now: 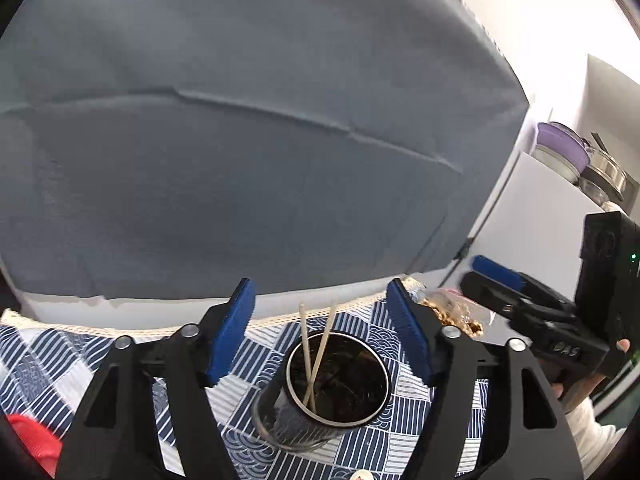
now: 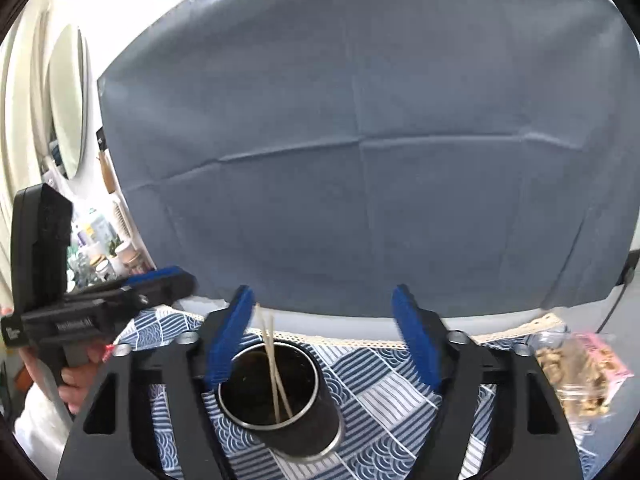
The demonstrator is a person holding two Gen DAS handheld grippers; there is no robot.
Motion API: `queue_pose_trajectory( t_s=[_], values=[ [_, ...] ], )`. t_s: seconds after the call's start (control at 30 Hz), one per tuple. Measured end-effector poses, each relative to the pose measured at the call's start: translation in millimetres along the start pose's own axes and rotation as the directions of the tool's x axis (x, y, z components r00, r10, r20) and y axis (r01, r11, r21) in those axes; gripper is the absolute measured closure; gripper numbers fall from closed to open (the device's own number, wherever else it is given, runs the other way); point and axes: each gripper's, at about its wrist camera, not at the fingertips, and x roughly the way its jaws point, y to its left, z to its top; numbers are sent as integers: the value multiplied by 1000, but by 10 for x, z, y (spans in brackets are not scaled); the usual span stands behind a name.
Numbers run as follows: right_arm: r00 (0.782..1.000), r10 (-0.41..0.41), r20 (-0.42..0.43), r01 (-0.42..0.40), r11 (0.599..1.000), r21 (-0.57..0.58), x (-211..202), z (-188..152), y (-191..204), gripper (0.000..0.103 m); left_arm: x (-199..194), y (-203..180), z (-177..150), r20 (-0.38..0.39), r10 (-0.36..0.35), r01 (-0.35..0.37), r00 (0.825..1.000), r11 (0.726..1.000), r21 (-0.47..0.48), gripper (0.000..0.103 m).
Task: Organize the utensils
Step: 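Open the left tool dropping its chopstick into the cup while the right tool opens too, then move both open tools back toward the remaining chopsticks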
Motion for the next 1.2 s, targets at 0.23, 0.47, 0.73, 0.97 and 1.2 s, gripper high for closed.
queue_pose_trajectory(
  t_s=[0.23, 0.47, 0.73, 0.97, 1.2],
  values=[
    [998, 35, -60, -36, 999, -30, -386, -10, 34, 16, -399, -65, -108, -8, 106, -106, 994, 994, -15, 8],
    [984, 79, -157, -91, 993, -69, -552, -249, 60, 16, -613, -131, -393, -69, 239, -241, 969, 970, -18, 6],
    [955, 183, -234, -229, 955, -189, -628, -557, 199, 17, -691, -279, -847, -120, 371, -371, 921, 928, 30, 6],
    [896, 236, -377, -347, 900, -262, -554, -1045, 333, 32, -695, -366, -1286, -184, 419, -426, 889, 905, -3, 6],
    [837, 266, -478, -439, 848, -296, -507, -1461, 366, 38, -752, -399, -1723, -233, 498, -525, 835, 848, -70, 6]
  ],
)
